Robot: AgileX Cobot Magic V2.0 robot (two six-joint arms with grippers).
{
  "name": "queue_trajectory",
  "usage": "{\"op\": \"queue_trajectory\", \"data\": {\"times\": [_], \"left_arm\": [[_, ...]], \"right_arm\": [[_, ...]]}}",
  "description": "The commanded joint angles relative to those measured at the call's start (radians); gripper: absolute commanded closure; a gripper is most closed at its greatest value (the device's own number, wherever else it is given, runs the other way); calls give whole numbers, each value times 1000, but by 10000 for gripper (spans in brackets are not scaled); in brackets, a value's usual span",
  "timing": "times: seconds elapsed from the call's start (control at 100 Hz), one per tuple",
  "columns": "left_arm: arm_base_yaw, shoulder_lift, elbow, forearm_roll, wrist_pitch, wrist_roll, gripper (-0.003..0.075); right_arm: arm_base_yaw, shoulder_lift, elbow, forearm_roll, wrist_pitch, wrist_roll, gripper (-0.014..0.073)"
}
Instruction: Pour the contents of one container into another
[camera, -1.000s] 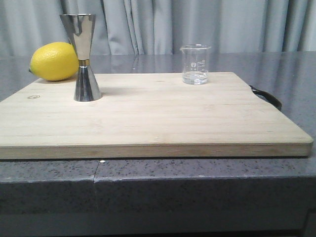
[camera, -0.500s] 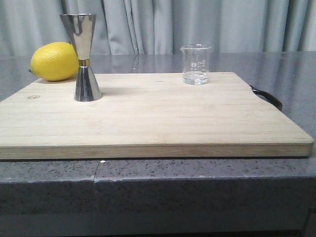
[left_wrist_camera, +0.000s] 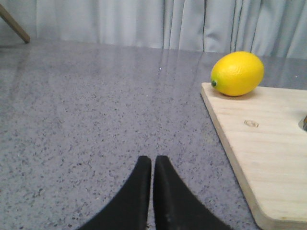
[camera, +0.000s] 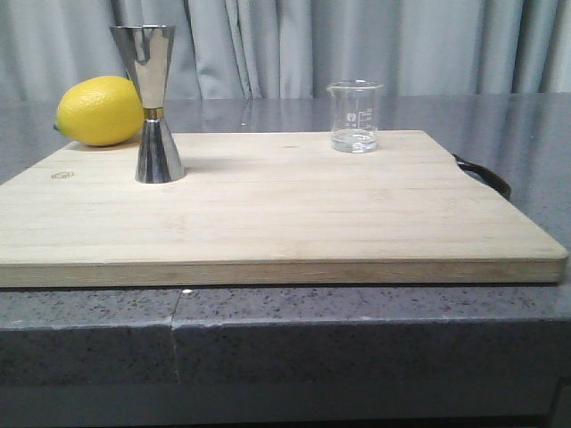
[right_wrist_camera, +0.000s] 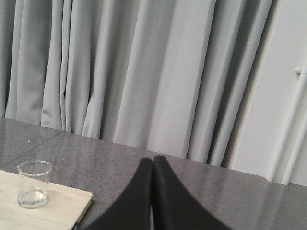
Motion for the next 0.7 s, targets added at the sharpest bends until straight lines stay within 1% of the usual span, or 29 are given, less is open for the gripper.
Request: {"op": "queue_trajectory", "data": {"times": [0.0, 0.08, 0.12, 0.19, 0.38, 0.69], "left_arm": [[-7, -26, 21, 7, -173, -19, 740], [-7, -26, 63, 7, -289, -19, 740], [-7, -26, 59, 15, -274, -19, 740], [-7, -26, 61, 15, -287, -19, 740], [-7, -26, 61, 15, -225, -19, 740], [-7, -26, 61, 15, -226, -19, 740]], "right_arm": [[-4, 7, -26, -1, -38, -2, 669], [-4, 7, -26, -1, -38, -2, 669], [-4, 7, -26, -1, -38, -2, 669], [-4, 7, -26, -1, -38, -2, 669], [-4, 7, -26, -1, -38, -2, 669], [-4, 7, -26, -1, -38, -2, 669]]}}
